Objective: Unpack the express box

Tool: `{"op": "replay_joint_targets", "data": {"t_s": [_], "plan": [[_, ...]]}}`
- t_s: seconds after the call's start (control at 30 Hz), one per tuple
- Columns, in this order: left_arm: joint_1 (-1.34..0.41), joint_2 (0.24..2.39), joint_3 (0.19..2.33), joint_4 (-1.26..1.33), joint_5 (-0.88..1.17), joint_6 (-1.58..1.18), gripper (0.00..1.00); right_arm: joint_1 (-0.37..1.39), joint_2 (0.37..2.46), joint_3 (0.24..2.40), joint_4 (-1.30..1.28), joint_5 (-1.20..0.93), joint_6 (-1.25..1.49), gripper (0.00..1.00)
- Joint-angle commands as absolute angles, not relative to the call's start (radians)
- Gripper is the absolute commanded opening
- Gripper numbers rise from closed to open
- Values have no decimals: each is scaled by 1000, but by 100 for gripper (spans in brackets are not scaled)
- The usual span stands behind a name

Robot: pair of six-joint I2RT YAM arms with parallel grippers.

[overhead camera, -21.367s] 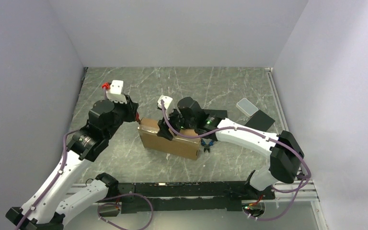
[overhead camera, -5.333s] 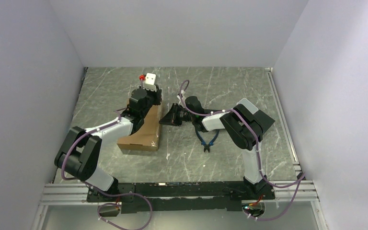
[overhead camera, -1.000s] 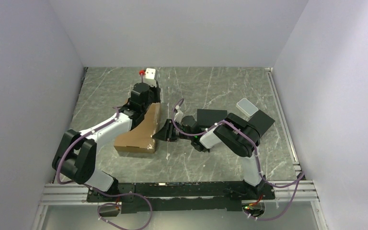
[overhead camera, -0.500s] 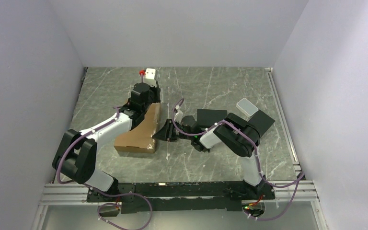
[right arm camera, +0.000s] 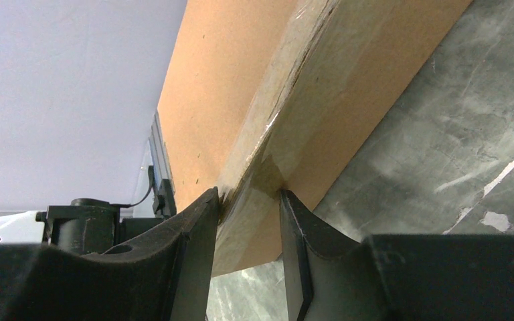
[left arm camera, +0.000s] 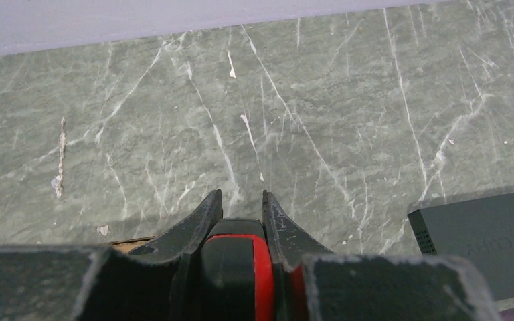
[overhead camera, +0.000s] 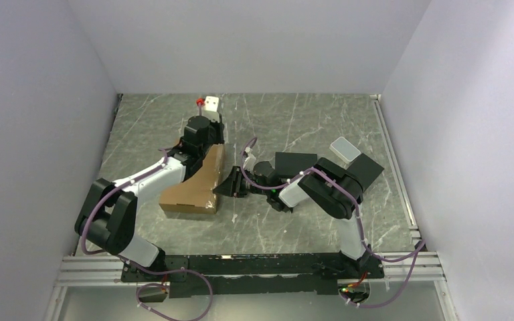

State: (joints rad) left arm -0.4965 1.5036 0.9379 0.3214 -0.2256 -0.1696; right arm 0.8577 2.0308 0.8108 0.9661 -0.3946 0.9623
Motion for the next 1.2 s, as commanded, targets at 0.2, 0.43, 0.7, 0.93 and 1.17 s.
{"op": "replay_joint_targets", "data": {"t_s": [0.2, 0.43, 0.7, 0.93, 1.17], "plan": [[-492, 1520, 939, 396, -225, -167, 0, 856, 2045, 816, 956, -391, 953, 40], [-492, 1531, 936, 399, -231, -165, 0, 856, 2048, 816, 957, -393, 957, 39], [-492, 1530, 942, 357, -234, -173, 0, 855, 2045, 821, 941, -383, 959, 39], [-494, 1486, 922, 276, -230, -216, 0, 856, 2042, 848, 890, -352, 982, 35], [-495, 1457, 886, 243, -220, -231, 0, 854, 2004, 851, 831, -305, 918, 39]]}}
